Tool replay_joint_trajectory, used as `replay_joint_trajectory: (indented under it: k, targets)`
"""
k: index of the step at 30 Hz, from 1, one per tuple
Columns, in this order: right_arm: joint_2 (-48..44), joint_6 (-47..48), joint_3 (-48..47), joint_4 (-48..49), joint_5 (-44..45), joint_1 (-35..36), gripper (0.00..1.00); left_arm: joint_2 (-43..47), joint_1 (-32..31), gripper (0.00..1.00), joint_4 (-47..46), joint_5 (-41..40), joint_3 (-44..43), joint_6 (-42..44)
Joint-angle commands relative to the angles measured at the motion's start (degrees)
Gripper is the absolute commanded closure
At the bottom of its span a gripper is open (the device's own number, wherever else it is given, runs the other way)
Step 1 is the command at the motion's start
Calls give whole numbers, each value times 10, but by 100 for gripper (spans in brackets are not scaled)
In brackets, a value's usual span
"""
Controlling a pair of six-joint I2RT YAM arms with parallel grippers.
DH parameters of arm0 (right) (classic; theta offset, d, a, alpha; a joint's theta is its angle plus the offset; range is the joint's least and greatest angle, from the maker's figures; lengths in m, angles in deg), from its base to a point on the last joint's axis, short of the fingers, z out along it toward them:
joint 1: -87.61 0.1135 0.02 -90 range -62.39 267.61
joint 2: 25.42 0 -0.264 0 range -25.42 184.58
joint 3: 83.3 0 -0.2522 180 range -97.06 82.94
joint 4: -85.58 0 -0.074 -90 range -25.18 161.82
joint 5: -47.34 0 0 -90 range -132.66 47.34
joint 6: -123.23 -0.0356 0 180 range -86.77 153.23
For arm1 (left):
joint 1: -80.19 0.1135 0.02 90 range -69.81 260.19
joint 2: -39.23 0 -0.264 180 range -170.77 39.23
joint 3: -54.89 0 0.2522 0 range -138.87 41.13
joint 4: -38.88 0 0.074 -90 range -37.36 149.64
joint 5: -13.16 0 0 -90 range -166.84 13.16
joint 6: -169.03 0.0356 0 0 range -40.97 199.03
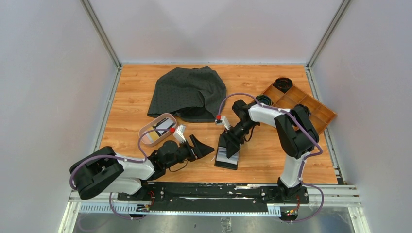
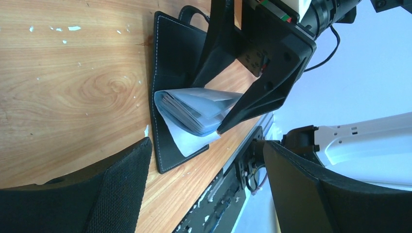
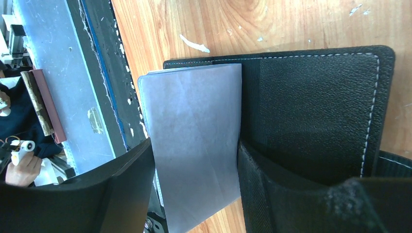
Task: Put the credit cards into the card holder
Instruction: Open the card holder at the center of the board.
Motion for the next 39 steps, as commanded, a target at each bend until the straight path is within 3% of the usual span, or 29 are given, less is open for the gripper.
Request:
replay_joint_trajectory:
  k: [1, 39]
  targets:
    - [16, -4, -1, -16, -5, -2, 55, -6, -18, 13, -16, -34, 0, -1]
    - [32, -7, -7, -16, 6, -9, 54, 16, -44, 14, -16, -79, 23, -27]
